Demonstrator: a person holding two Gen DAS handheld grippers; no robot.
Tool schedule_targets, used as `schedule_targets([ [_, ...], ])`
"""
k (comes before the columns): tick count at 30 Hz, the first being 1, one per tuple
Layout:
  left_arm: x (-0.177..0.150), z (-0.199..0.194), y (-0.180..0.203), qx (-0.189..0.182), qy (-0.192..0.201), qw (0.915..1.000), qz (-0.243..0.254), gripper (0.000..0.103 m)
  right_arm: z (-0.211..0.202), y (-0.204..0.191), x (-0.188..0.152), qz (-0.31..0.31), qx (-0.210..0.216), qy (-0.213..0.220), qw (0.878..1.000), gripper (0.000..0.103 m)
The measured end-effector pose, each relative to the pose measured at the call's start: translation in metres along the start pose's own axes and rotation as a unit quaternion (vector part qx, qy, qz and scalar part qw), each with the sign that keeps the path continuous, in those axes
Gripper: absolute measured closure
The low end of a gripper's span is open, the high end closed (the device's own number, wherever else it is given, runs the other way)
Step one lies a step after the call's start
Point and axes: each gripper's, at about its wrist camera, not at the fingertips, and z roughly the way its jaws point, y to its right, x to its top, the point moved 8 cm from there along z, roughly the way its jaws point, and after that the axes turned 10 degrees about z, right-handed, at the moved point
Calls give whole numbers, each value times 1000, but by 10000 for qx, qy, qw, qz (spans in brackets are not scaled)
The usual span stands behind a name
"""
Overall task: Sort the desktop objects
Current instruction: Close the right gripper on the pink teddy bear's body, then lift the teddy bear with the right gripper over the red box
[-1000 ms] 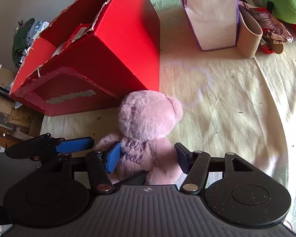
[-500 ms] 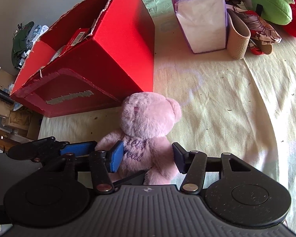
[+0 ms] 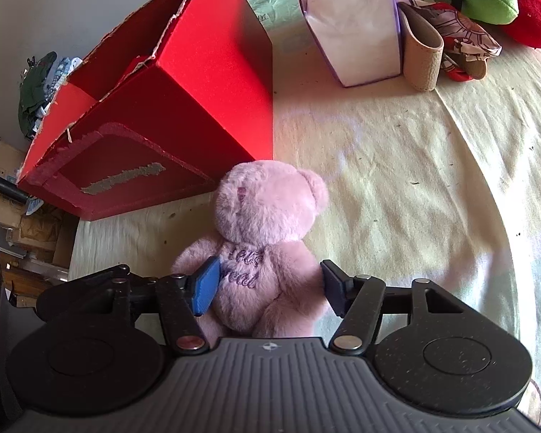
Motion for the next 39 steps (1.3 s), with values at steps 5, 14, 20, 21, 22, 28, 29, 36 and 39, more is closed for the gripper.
schedule_targets([
  [5, -2, -6, -5, -269, 94, 9993, -243, 30, -8, 7, 1, 89, 50, 29, 9999, 46],
  [14, 21, -28, 20, 194, 592, 9975, 329, 34, -38, 16, 9, 455, 419, 257, 9978, 61],
  [20, 17, -26, 14, 136, 543, 9981, 242, 34, -62, 19, 20, 349, 371, 601, 9969, 84],
  [21, 16, -26, 13, 120, 531, 9983, 222, 34, -60, 25, 22, 519, 393, 665, 9957, 80],
  [22, 15, -25, 12, 103, 518, 9984, 202, 34, -55, 29, 21, 656, 451, 601, 9950, 76],
  [28, 8, -22, -3, -90, 586, 9982, 46, 33, -25, 29, 14, 775, 330, 311, 9960, 42],
  [29, 8, -21, -5, -138, 588, 9982, 24, 30, -20, 27, 13, 752, 315, 283, 9963, 42],
  [36, 11, -8, -4, -476, 607, 9970, 93, 34, 1, 10, 9, 517, 297, 78, 9982, 49],
  [39, 17, -19, -3, -463, 717, 9958, 331, 41, -4, 8, 11, 532, 293, 137, 9981, 54],
])
